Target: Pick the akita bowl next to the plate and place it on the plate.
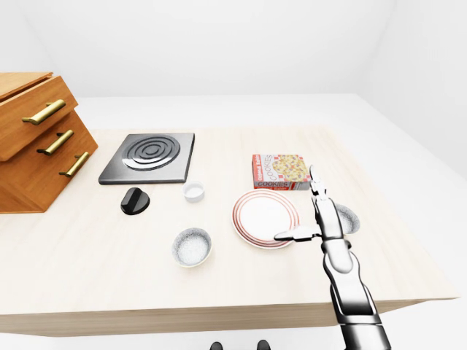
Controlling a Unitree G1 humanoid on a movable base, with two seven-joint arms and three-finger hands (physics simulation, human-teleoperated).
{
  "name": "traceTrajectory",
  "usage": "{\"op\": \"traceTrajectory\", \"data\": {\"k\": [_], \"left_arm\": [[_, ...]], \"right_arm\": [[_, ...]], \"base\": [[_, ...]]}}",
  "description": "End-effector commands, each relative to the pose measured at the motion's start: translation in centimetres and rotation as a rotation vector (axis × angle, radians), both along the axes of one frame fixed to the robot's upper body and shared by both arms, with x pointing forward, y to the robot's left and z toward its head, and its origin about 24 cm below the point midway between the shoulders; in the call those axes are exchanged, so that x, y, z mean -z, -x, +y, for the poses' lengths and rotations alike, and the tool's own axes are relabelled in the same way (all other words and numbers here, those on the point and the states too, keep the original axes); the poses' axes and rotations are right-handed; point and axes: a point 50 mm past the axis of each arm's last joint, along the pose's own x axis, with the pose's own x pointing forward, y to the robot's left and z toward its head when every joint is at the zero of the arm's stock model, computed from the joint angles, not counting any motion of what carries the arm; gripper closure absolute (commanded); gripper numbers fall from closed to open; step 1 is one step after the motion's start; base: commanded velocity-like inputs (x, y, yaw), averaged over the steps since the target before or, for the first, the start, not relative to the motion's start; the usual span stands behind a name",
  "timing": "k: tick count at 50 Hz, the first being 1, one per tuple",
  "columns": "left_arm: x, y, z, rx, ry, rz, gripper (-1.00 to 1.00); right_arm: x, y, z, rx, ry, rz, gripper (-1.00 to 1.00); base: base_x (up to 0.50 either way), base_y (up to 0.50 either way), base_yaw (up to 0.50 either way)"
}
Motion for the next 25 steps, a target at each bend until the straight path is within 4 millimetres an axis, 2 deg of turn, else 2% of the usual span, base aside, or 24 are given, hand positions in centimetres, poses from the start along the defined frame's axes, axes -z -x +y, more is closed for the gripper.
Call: {"op": "traceTrajectory", "data": {"k": [1,9,25], "left_arm": [[0.1,0.0,0.1,-0.008,0.004,0.003,-1.0],[0.3,-0.1,0.2,-0.012,0.006,0.003,-1.0],[0.2,-0.1,0.2,-0.015,0.011,0.004,-1.0]], "right_arm": [[-1.8,0.0,-0.8,0.046,0.153,-0.081,-1.0],[-3.1,0.0,-1.6,0.121,0.328,-0.108,-1.0],[-3.5,0.6,-2.0,0.132,0.454,-0.093,-1.0]], "base": [[0.0,0.0,0.0],[0.0,0.0,0.0],[0.0,0.0,0.0]]}}
